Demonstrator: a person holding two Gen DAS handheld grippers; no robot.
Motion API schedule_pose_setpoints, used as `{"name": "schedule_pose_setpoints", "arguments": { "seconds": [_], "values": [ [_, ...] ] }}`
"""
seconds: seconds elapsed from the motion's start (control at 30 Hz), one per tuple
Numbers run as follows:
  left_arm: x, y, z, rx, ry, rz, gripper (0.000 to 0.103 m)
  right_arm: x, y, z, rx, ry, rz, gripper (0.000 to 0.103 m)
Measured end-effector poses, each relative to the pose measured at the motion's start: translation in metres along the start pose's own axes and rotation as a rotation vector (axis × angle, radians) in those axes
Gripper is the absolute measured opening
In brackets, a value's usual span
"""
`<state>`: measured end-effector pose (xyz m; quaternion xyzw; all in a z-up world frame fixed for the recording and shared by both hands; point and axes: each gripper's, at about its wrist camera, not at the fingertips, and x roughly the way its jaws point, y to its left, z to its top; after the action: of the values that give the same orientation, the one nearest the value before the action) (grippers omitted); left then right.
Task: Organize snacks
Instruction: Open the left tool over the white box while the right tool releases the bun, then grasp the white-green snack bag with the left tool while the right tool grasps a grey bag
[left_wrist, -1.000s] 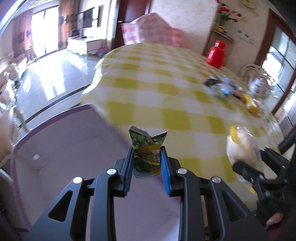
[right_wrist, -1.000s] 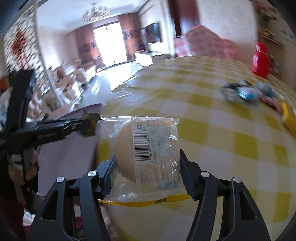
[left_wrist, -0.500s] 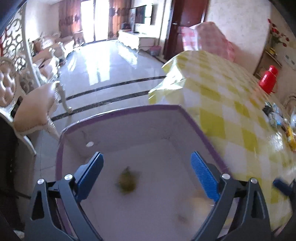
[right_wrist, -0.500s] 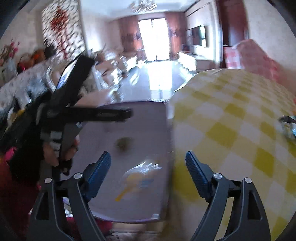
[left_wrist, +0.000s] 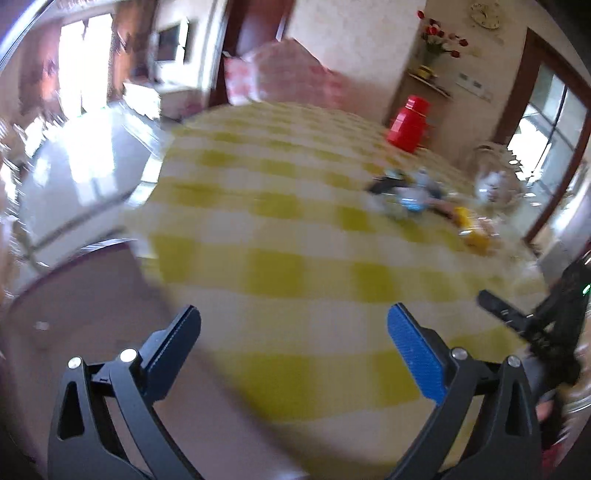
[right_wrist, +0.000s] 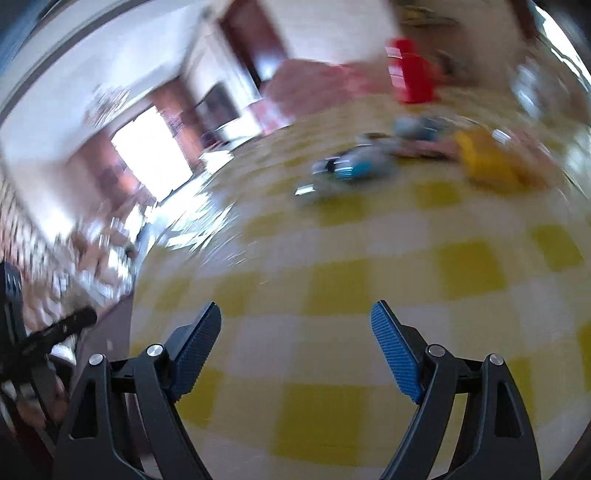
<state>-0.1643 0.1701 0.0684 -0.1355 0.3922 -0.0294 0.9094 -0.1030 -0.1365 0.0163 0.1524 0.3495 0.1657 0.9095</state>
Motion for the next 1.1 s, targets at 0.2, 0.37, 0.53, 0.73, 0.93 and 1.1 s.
{"name": "schedule_pose_setpoints", "arguments": {
  "seconds": [0.2, 0.37, 0.53, 0.73, 0.93, 1.1],
  "values": [
    [0.073, -0.074, 0.039, -0.045, 0.062, -0.053, 0.101, -0.001, -0.051, 0.008, 0.121, -0.002, -0.058, 0.081],
    [0.146, -0.108, 0.084, -0.084, 0.007, -0.075, 0.101, 0.0, -0.068, 0.01, 0.138, 0.003, -0.029, 0.081],
    [0.203, -0.108, 0.11, -0.242, 0.057, -0.076, 0.101, 0.0, -0.048, 0.013, 0.097, 0.009, -0.019, 0.082],
    [0.238, -0.121, 0.121, -0.227, 0.08, 0.04, 0.101, 0.002, -0.044, 0.013, 0.075, 0.023, 0.017, 0.083],
    [0.251, -0.144, 0.118, -0.021, 0.084, 0.169, 0.101, 0.027, -0.049, 0.056, 0.033, 0.044, -0.095, 0.083],
    [0.255, -0.152, 0.113, 0.099, 0.125, 0.22, 0.101, 0.055, -0.061, 0.131, 0.16, -0.013, -0.021, 0.083]
  ]
}}
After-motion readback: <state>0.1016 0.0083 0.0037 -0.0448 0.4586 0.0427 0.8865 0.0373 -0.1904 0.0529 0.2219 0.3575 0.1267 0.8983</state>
